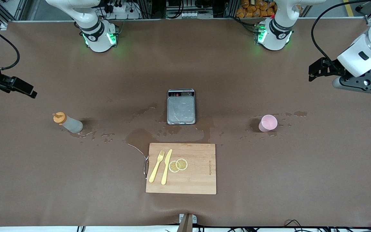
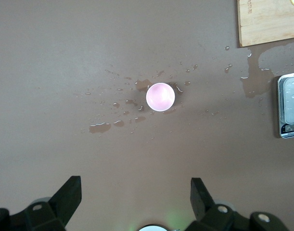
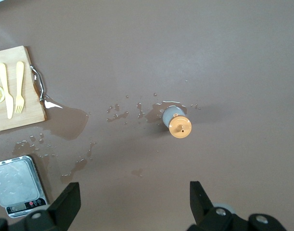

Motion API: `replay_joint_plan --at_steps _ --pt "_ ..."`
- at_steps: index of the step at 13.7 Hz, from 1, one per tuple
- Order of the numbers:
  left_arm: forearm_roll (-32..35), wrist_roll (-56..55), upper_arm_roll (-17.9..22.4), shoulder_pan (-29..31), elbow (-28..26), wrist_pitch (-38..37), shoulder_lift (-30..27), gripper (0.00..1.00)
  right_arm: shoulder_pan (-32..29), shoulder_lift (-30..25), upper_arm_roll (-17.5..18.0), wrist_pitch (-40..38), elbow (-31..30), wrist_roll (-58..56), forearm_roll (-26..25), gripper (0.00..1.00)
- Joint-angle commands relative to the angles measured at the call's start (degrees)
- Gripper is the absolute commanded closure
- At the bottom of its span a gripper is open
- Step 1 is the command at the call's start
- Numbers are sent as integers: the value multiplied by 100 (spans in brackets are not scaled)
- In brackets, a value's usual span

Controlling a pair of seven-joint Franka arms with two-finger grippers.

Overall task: Add sauce to pink cup with both arms
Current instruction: 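Reach the left gripper down to the pink cup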

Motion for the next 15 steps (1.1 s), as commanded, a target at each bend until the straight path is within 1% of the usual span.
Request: replay_joint_plan --at_steps 1,8,11,15 --pt "144 -35 -44 29 66 -27 43 0 86 -14 -30 17 -19 -44 -77 0" --pt "127 -79 -26 64 31 -71 104 0 191 -23 -21 52 -19 -53 -200 0" --pt "135 -79 -35 64 -13 -80 122 0 192 -15 -21 34 -28 -61 -375 0" --pt "144 -79 -44 12 -242 -80 122 0 130 91 -39 60 -10 -62 -569 0"
